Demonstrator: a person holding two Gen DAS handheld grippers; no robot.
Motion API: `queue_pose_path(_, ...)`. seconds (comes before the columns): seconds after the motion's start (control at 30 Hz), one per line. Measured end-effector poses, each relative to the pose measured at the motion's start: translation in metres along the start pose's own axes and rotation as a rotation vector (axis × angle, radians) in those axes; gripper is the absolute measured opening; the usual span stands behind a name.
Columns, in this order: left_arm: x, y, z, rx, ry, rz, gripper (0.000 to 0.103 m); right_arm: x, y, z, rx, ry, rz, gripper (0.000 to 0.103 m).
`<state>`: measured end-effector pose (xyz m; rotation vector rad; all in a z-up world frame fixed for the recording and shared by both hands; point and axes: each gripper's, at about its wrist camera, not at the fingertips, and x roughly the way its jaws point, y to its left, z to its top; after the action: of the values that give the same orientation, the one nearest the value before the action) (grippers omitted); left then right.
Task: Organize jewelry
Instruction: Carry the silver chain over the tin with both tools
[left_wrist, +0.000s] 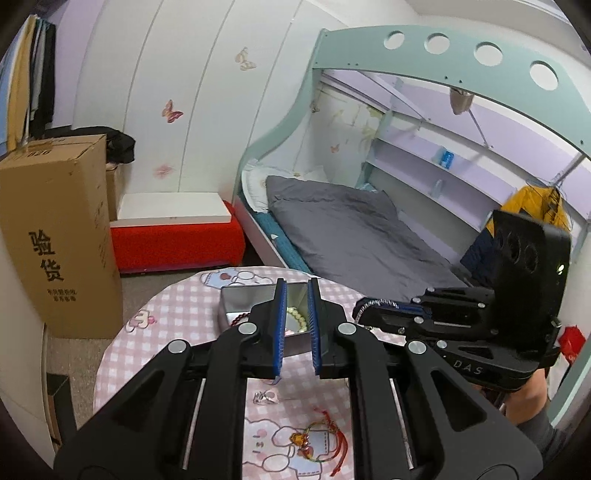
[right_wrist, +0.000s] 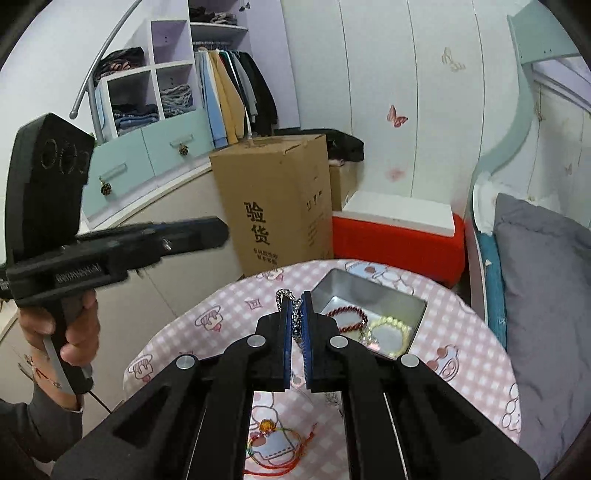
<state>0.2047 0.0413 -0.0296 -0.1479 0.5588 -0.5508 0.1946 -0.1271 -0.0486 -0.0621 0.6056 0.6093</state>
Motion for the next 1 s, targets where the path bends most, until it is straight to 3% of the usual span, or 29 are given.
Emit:
queue_pose_path(0.23, 0.016, -0.008, -0.008, 0.022, 0.044, -0.034, 0.012, -0.002, -0.006, 0.008, 0.001, -0.026, -0.013, 0.003)
queue_pose_path(0.27, 0.017, -0.007, -0.01, 0.019, 0.052, -0.05, 0.018, -0.003, -0.006, 0.01, 0.0, -0.028, -0.015, 0.003)
queue_pose_path(0.3, 0.02, -0.007, -0.014, 0.017, 0.07, -0.071, 0.028, -0.003, -0.006, 0.011, 0.0, -0.032, -0.016, 0.003)
queue_pose_path(0.33, 0.022, -0.007, -0.018, 0.017, 0.075, -0.069, 0.064, -0.003, -0.006, 0.012, -0.001, -0.034, -0.016, 0.003)
queue_pose_path(0.37, 0.022, -0.006, -0.023, 0.019, 0.065, -0.052, 0.079, -0.003, -0.006, 0.014, -0.002, -0.035, -0.013, 0.003)
queue_pose_path(0.43, 0.025, -0.007, -0.033, 0.023, 0.054, -0.048, 0.079, -0.002, -0.006, 0.015, -0.003, -0.035, -0.013, 0.003)
queue_pose_path(0.6, 0.06, -0.019, -0.055, 0.074, 0.15, -0.03, 0.079, -0.002, -0.006, 0.015, 0.0, -0.036, -0.007, 0.003)
queue_pose_path(0.7, 0.084, -0.027, -0.065, 0.095, 0.19, -0.016, 0.076, -0.004, -0.006, 0.015, -0.006, -0.038, -0.006, 0.003)
queue_pose_path(0.73, 0.091, -0.029, -0.067, 0.099, 0.202, -0.013, 0.062, -0.005, -0.006, 0.015, -0.006, -0.039, -0.005, 0.003)
queue_pose_path(0.77, 0.098, -0.029, -0.068, 0.098, 0.214, -0.012, 0.042, -0.006, -0.007, 0.015, -0.007, -0.041, -0.006, 0.003)
queue_pose_path(0.87, 0.103, -0.021, -0.066, 0.083, 0.226, 0.051, 0.016, -0.01, -0.01, 0.016, -0.003, -0.048, -0.015, 0.003)
queue_pose_path(1.0, 0.078, -0.005, -0.047, 0.053, 0.161, 0.101, 0.01, -0.018, -0.015, 0.019, 0.003, -0.069, -0.025, 0.003)
